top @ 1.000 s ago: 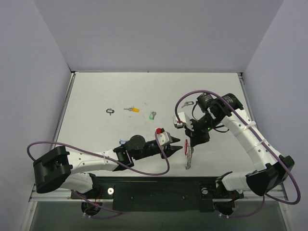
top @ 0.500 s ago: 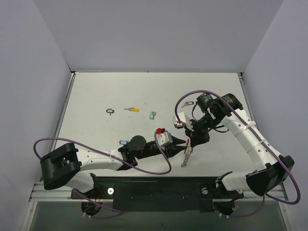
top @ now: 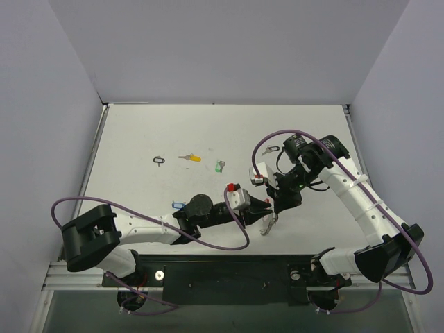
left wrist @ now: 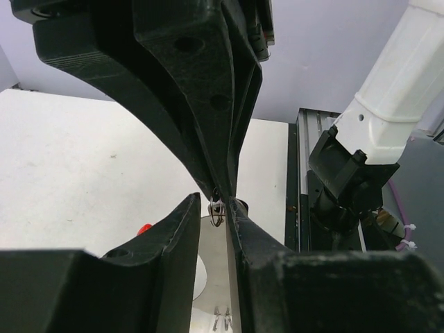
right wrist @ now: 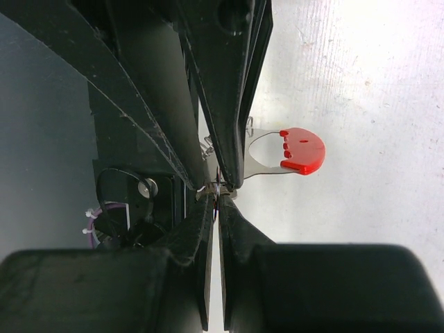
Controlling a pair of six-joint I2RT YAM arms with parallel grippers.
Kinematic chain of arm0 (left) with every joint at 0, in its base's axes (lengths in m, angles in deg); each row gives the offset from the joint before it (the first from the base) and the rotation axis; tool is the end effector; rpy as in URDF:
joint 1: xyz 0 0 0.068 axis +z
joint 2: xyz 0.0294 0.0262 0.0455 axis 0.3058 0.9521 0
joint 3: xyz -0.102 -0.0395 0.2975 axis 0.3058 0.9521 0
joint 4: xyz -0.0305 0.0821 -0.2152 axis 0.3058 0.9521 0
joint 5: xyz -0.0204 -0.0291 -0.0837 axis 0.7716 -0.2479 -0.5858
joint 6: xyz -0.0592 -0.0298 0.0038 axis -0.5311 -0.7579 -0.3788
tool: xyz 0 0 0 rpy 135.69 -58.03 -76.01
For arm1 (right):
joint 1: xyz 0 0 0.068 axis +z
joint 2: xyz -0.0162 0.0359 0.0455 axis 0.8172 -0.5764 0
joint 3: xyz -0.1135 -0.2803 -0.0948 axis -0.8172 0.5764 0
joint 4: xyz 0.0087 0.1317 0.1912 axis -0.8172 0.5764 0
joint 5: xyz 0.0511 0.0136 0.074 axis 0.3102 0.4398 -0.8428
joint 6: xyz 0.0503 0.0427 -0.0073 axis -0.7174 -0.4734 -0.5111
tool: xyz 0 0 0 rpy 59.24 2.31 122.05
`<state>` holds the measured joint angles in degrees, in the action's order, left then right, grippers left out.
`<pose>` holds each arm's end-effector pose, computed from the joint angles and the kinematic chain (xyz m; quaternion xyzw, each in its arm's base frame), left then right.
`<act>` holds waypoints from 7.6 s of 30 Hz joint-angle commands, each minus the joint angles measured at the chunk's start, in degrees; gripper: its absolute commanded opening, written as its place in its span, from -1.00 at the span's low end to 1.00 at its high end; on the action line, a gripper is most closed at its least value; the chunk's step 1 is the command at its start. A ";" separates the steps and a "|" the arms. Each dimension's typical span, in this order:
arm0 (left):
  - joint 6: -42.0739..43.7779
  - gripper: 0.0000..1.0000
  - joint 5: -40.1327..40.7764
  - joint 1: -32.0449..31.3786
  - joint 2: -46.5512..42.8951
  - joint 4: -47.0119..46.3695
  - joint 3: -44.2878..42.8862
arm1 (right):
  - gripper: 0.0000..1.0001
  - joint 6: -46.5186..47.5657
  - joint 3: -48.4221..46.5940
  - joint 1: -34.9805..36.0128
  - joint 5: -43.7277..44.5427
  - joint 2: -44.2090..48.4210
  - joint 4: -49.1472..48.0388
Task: Put the keys on the keyring
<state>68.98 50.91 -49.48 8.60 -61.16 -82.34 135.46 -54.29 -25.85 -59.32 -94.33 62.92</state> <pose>0.1048 -0.2768 0.3279 0.3964 0.5155 -0.4993 0.5726 0.1540 0.1246 0.3811 -0.6862 0.6199 0.2914 0.2447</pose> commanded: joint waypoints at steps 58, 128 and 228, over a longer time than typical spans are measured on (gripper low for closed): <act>-13.06 -1.00 10.69 -0.65 -5.49 -21.52 6.87 | -0.13 0.40 8.44 -15.85 -29.59 7.76 -1.36; -16.23 -1.00 15.53 -1.00 -6.19 -30.23 11.09 | -1.00 -20.08 14.15 -9.70 -22.57 4.42 -20.09; 1.34 0.34 4.37 -0.21 -22.46 21.18 6.70 | -1.00 7.07 1.76 -1.62 -3.16 -1.12 7.06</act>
<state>62.01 58.95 -49.70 -15.73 -46.95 -70.45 139.76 -50.67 -28.54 -65.00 -94.13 61.39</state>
